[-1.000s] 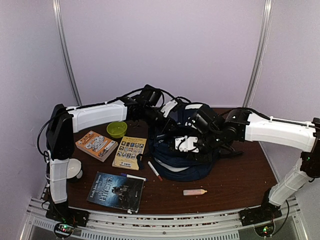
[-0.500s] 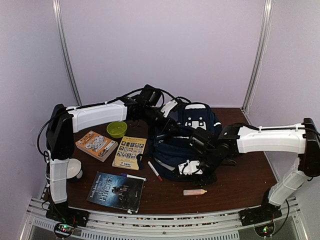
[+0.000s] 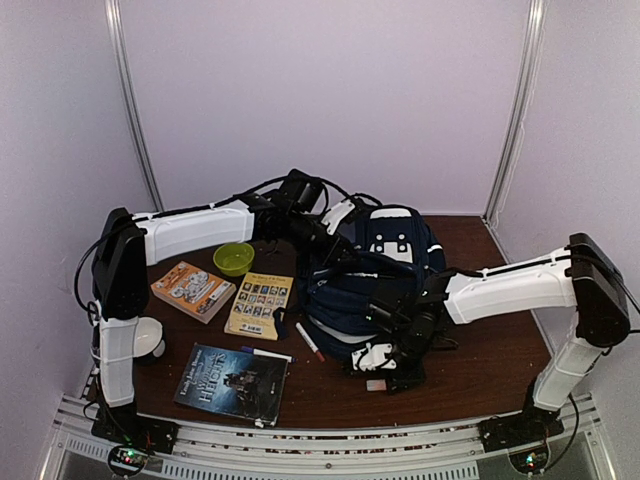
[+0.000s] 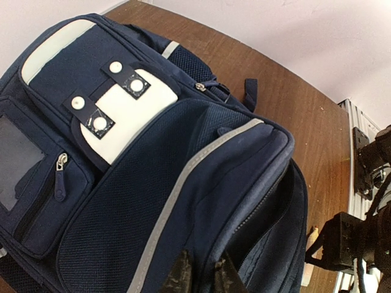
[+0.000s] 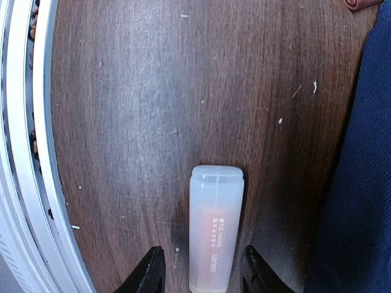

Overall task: Pack the student bag
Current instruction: Pick up the pen from the center of the board.

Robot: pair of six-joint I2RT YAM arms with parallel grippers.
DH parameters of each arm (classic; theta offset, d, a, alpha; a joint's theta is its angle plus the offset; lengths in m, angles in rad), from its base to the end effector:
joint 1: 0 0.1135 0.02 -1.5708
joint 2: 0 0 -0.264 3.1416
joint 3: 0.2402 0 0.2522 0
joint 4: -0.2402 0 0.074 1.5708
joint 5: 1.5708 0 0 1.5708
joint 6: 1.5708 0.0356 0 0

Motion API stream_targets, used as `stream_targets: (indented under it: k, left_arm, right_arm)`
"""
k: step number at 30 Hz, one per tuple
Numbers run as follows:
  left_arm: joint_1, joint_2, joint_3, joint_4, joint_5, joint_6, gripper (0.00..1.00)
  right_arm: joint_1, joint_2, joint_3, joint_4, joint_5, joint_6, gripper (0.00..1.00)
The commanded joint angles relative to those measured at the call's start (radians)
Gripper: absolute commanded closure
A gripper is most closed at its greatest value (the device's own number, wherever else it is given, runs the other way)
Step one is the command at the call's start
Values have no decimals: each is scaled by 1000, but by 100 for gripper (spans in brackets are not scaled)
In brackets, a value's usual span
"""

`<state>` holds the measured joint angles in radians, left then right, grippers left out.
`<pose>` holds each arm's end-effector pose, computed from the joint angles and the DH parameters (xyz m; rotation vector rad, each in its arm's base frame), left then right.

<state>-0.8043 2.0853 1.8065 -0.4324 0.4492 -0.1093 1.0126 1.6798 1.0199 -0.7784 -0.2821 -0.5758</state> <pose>0.3234 -0.3581 0.2644 1.0457 2.1546 -0.9699 0.1470 0.2541 0.1659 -2.1877 2.1094 0.4649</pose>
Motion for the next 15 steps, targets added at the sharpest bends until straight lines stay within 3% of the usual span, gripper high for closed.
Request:
stream_targets:
  k: [1, 10, 15]
  left_arm:
    - [19, -52, 16, 41, 3, -1, 87]
    - [19, -51, 16, 41, 6, -1, 87]
    - [19, -52, 16, 42, 6, -1, 87]
  right_arm:
    - [12, 16, -17, 50, 36, 26, 58]
    - [25, 55, -24, 78, 86, 41, 61]
    - [26, 79, -6, 60, 76, 49, 71]
